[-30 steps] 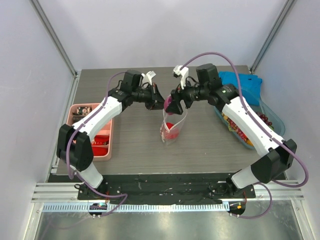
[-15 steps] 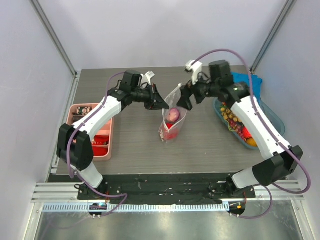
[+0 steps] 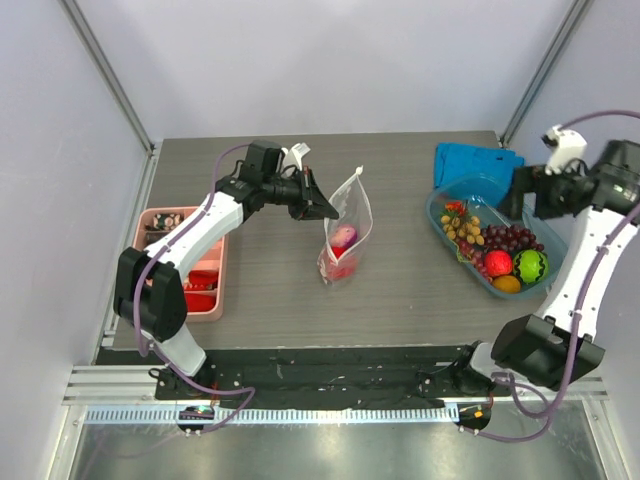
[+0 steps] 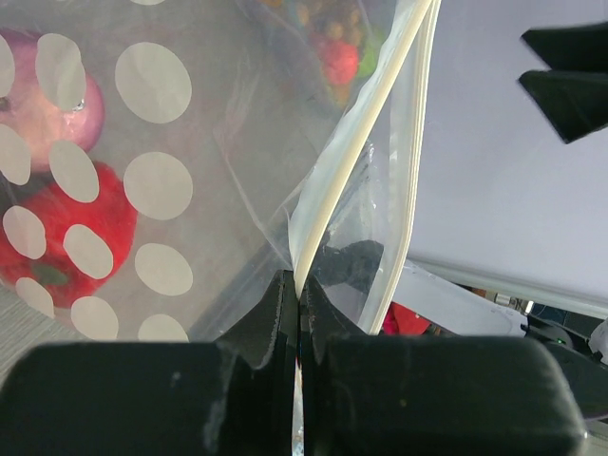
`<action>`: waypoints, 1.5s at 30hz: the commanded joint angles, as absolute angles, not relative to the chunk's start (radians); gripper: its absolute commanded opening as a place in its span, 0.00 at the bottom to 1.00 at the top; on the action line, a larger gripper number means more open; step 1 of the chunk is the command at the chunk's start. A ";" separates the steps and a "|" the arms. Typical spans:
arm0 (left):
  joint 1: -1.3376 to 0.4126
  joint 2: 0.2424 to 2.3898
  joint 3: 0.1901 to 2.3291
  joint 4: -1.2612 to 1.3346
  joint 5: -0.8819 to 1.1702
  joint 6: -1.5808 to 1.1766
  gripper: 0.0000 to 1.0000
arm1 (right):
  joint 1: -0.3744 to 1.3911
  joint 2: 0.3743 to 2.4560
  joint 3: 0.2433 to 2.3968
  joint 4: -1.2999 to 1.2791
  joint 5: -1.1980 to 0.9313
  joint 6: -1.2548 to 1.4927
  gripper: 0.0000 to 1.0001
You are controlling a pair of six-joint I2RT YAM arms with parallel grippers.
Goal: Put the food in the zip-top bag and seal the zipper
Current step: Pick up the fake fruit from the bin.
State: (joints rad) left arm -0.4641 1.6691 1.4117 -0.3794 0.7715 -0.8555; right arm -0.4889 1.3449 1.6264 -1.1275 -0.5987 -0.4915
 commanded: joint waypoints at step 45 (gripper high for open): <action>-0.463 1.640 1.454 -0.402 0.778 -0.802 0.02 | -0.554 1.658 1.374 -0.978 -0.063 -0.890 0.63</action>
